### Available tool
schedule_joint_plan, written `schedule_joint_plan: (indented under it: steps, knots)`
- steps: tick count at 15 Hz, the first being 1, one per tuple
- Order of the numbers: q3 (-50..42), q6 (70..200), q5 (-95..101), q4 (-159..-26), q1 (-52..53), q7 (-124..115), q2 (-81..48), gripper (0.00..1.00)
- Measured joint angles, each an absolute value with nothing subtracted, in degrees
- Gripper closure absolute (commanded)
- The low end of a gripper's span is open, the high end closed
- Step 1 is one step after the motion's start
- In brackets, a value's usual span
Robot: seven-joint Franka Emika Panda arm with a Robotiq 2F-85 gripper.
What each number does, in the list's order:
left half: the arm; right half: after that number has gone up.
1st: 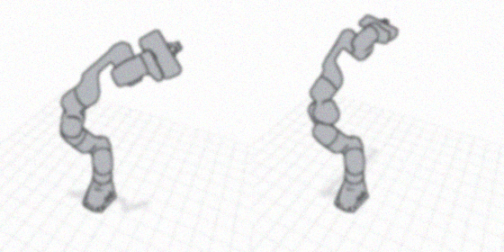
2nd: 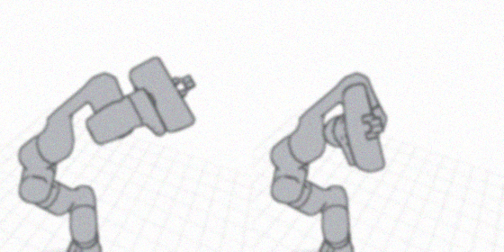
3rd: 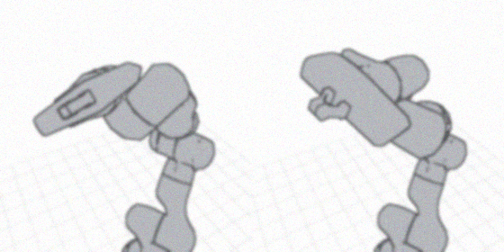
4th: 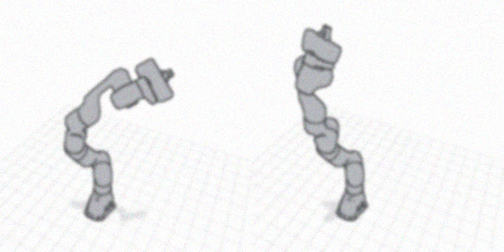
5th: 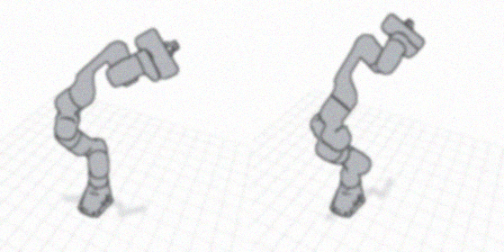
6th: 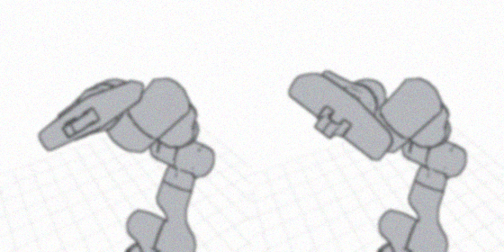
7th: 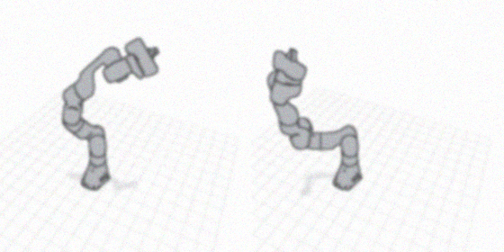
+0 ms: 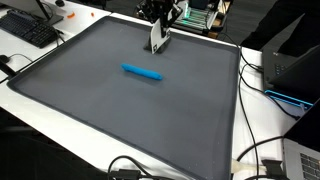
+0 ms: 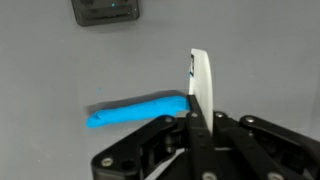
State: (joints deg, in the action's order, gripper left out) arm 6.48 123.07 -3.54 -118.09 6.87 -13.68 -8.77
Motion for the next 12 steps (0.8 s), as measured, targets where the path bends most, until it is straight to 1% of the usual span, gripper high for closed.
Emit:
schedule_joint_plan:
  steps: [2,3,12]
  knots:
    - [6.6,122.2,-1.5,-116.2,7.4,-10.7,-10.7,0.99]
    - [6.6,122.0,-0.7,-115.3,7.7,-9.7,-11.5,0.96]
    - [6.5,122.1,-0.6,-114.7,7.8,-9.6,-12.0,0.96]
